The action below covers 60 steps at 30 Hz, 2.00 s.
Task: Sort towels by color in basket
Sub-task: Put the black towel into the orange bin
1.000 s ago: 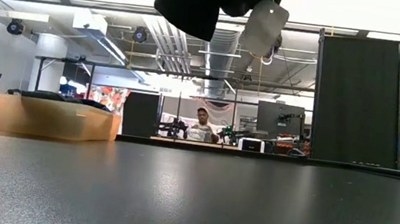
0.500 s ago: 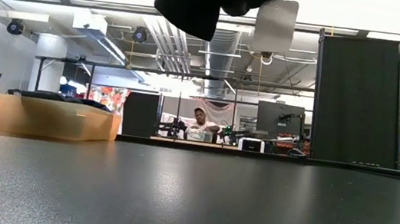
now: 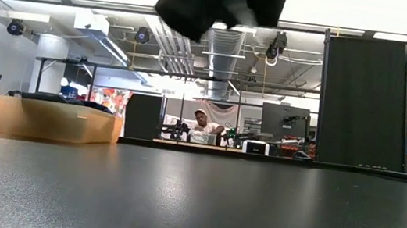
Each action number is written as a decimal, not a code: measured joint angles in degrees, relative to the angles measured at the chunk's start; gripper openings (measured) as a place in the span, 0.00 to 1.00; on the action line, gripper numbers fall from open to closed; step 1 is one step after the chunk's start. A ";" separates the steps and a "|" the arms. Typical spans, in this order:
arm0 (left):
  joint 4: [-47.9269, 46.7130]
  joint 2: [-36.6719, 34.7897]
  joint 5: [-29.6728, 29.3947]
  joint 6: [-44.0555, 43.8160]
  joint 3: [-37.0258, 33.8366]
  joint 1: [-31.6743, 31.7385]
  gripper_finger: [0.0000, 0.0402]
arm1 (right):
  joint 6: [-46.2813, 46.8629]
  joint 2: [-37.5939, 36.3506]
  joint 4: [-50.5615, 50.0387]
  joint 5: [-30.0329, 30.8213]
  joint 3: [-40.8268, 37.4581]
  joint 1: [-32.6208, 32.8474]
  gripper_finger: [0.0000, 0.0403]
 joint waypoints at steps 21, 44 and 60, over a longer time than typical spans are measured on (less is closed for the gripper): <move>-32.24 -17.13 -36.99 -6.34 0.12 1.65 0.00 | 9.18 -5.59 -9.91 1.28 0.00 0.01 0.34; -67.33 -13.86 -49.68 -31.47 0.11 30.87 0.00 | 10.76 -4.56 -9.15 2.87 -3.93 -0.14 0.36; -68.08 2.35 -38.82 -33.40 -0.02 34.77 0.00 | 10.85 -4.56 -9.15 4.29 -3.98 -0.14 0.39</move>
